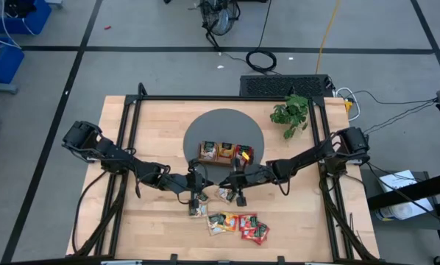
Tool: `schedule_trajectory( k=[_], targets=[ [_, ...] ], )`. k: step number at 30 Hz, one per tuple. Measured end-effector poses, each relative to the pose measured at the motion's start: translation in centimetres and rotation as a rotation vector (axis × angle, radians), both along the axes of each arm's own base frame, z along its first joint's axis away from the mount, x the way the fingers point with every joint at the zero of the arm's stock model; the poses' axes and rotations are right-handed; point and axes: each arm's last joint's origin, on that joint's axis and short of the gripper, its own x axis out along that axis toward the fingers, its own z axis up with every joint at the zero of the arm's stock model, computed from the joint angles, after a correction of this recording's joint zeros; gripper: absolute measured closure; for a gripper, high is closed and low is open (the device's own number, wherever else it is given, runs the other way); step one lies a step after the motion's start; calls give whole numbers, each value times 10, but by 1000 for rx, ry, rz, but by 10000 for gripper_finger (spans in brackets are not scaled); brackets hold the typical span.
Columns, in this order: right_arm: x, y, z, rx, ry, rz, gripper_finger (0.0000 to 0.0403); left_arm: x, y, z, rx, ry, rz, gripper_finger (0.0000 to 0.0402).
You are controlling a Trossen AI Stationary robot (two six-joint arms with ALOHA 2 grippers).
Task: Pick & Place Tea
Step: Put the yellow tea bag into the middle section of the wooden organizer
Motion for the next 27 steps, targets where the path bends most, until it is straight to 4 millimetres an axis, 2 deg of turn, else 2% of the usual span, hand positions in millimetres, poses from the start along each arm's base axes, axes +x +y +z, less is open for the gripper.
schedule_trajectory(
  k=[7, 12, 16, 21, 27],
  targets=[
    [1, -1, 3, -9, -36, 4, 401, 0, 0, 0, -12, -3, 5, 393],
    [3, -9, 4, -14, -56, -16, 402, -2, -6, 1, 21, -2, -49, 363],
    [-3, -25, -1, 39, -128, -4, 402, -10, -14, 10, 64, -14, -53, 325],
    [-22, -54, -9, 63, -263, -128, 402, -26, -18, 24, 56, 1, -9, 289],
    [-31, -78, -11, 90, -324, -263, 403, -39, -35, 30, 37, -9, -75, 281]
  ],
)
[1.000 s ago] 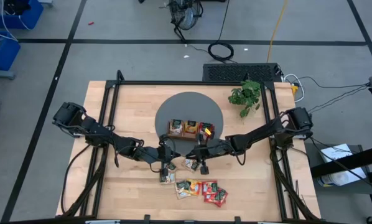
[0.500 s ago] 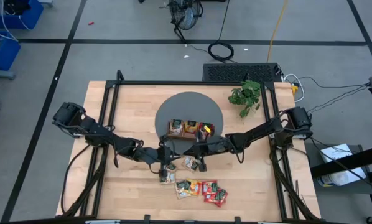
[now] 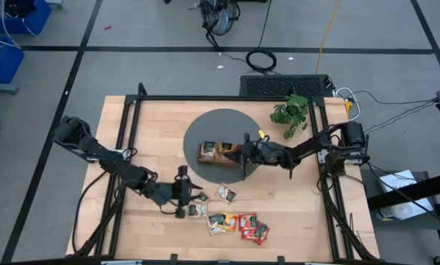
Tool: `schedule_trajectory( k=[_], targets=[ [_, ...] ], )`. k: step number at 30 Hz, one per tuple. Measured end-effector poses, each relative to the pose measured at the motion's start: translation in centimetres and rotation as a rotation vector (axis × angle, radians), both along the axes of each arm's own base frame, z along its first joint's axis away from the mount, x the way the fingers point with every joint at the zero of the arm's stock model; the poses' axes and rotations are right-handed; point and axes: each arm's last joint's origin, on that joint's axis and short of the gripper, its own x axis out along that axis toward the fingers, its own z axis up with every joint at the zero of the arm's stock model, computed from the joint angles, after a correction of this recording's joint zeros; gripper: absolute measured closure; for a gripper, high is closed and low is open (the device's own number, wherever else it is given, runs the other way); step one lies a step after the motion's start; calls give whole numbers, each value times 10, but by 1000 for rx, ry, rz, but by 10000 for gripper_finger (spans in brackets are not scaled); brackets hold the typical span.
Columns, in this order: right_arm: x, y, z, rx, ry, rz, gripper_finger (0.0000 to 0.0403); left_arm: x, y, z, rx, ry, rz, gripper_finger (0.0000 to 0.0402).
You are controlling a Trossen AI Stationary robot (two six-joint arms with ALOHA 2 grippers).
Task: Pick & Place Tea
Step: Put the yellow tea bag into the middle section of the wooden organizer
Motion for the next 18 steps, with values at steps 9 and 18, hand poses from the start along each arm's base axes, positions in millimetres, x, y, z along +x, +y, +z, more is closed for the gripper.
schedule_trajectory(
  k=[9, 18],
  targets=[
    [2, -4, -21, -2, 68, -113, 403, -8, -15, -2, 14, -9, -9, 280],
    [4, -6, -38, -20, 100, -163, 403, -15, -19, -7, -1, -30, -13, 279]
  ],
)
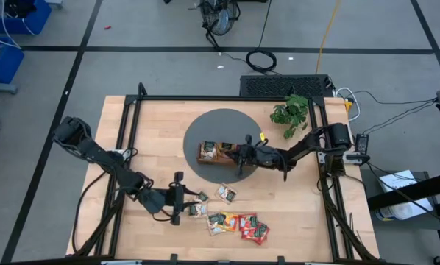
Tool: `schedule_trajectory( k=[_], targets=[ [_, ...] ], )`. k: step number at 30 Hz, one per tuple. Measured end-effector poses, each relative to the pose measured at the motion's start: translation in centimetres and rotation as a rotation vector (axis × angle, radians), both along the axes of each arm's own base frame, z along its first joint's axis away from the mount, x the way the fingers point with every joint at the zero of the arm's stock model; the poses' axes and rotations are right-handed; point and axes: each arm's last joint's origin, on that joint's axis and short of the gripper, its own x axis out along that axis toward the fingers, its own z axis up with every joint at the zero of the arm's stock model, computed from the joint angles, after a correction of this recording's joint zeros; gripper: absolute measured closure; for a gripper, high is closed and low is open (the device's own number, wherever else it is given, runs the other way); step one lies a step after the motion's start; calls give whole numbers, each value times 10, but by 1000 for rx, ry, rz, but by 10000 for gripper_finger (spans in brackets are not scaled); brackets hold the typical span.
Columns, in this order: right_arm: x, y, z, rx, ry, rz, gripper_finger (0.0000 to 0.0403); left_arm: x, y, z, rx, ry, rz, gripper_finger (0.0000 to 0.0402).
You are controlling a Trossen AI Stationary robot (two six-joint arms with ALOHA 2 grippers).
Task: Pick & Place Tea
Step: Put the yellow tea bag into the middle section of the wooden organizer, then put the brown tea bag into the left section of the wooden organizer
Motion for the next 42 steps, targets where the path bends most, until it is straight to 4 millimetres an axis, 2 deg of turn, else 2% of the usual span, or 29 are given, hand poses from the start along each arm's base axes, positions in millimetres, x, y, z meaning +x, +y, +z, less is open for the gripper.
schedule_trajectory(
  k=[10, 14, 20, 24, 29, 34, 39, 42],
  targets=[
    [-1, -1, -5, 17, 51, -30, 389, 0, 0, 0, -21, 0, 12, 279],
    [-2, -2, -6, 55, 47, -88, 364, 0, 0, 0, -28, -2, 15, 279],
    [-1, -1, -1, 28, 19, -77, 311, 0, 0, 0, -30, -5, 15, 279],
    [-2, 2, 11, -17, -6, -58, 279, 0, 0, 0, -39, -5, 19, 279],
    [-6, 22, 36, -216, 2, 109, 254, 0, 0, 0, -67, 1, 32, 279],
    [-19, 52, 57, -228, 50, 278, 246, 0, 0, 0, -122, 1, 55, 279],
    [-36, 81, 55, -182, 199, 539, 255, -1, 0, -3, -192, 38, 59, 279],
    [-43, 98, 50, -123, 249, 652, 263, 0, -4, -12, -251, 91, 34, 279]
  ],
)
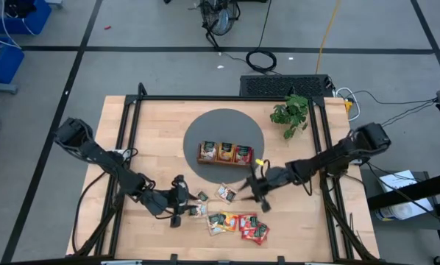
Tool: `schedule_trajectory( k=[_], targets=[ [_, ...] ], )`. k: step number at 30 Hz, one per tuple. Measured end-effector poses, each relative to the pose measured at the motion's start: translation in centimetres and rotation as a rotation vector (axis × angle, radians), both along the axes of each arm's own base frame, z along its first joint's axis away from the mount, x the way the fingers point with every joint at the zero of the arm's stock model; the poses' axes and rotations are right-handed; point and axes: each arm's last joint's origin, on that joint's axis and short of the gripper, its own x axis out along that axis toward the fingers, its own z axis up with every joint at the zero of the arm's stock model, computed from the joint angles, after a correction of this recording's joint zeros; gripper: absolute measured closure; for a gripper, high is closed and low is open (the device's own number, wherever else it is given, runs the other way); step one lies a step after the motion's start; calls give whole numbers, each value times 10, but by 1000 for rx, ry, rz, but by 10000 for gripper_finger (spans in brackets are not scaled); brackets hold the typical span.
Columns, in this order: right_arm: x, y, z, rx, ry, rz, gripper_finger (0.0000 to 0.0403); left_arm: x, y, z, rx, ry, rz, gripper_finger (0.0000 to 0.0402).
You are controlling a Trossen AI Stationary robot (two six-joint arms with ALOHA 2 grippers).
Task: Pick & Place Tea
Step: Put the brown tea bag into the left section of the wooden organizer
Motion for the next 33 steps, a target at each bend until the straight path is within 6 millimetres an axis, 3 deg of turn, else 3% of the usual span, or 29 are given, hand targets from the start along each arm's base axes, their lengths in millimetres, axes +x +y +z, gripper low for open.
schedule_trajectory(
  k=[5, 11, 22, 28, 33],
  targets=[
    [-9, 31, -10, 24, 32, 115, 270, 0, -11, -27, -64, 119, -29, 279],
    [1, 53, -24, 32, -149, 129, 273, -3, -23, -58, -158, 250, -2, 279],
    [50, 38, -52, 23, -101, 70, 318, -11, -26, -65, -213, 321, 75, 279],
    [88, 36, -48, 50, -55, 54, 349, -16, -17, -72, -188, 377, 216, 279],
    [99, 23, -45, 37, -2, 12, 371, -14, -11, -72, -123, 331, 265, 279]
  ],
)
